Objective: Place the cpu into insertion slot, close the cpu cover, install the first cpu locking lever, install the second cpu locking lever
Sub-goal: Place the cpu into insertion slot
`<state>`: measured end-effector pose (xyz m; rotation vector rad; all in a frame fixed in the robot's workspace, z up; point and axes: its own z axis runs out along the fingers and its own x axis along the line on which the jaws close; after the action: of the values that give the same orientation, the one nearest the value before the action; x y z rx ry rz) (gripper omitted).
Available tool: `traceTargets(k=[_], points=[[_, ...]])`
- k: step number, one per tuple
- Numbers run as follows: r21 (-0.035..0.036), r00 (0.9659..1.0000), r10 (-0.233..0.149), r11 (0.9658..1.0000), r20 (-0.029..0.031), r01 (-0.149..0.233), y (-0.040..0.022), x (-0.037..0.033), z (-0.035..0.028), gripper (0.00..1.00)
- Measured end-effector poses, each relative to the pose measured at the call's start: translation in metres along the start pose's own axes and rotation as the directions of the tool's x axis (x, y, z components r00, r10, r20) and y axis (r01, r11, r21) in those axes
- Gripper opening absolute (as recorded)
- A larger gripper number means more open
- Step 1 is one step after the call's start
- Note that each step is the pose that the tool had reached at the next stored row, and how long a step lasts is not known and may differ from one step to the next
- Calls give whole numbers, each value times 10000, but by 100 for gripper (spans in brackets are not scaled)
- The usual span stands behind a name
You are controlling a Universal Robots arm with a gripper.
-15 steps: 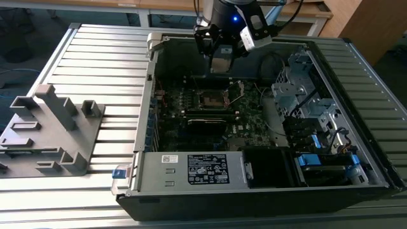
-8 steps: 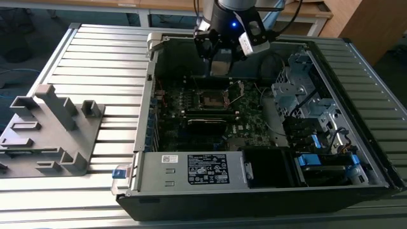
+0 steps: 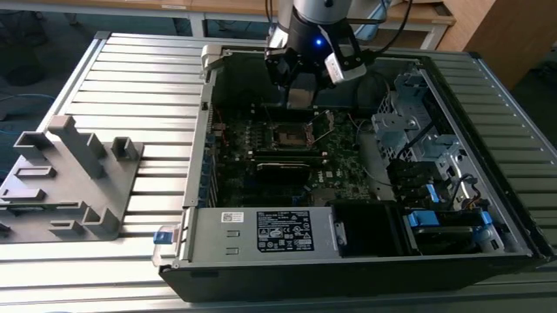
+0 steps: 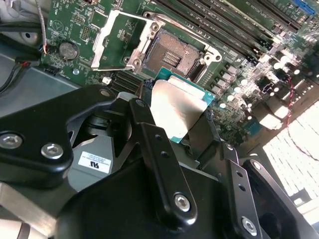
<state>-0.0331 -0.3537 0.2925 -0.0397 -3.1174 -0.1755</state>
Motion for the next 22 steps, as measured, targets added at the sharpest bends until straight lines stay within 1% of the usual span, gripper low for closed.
traceTargets(k=[3,16,19,22], points=[[-3,10000,0,10000,0,0,-4,-1,32,54],[-2,10000,0,10000,1,0,-4,-1,38,54],[-2,10000,0,10000,0,0,-7,-1,56,54],[-1,10000,-1,10000,0,1,-11,-1,96,54]])
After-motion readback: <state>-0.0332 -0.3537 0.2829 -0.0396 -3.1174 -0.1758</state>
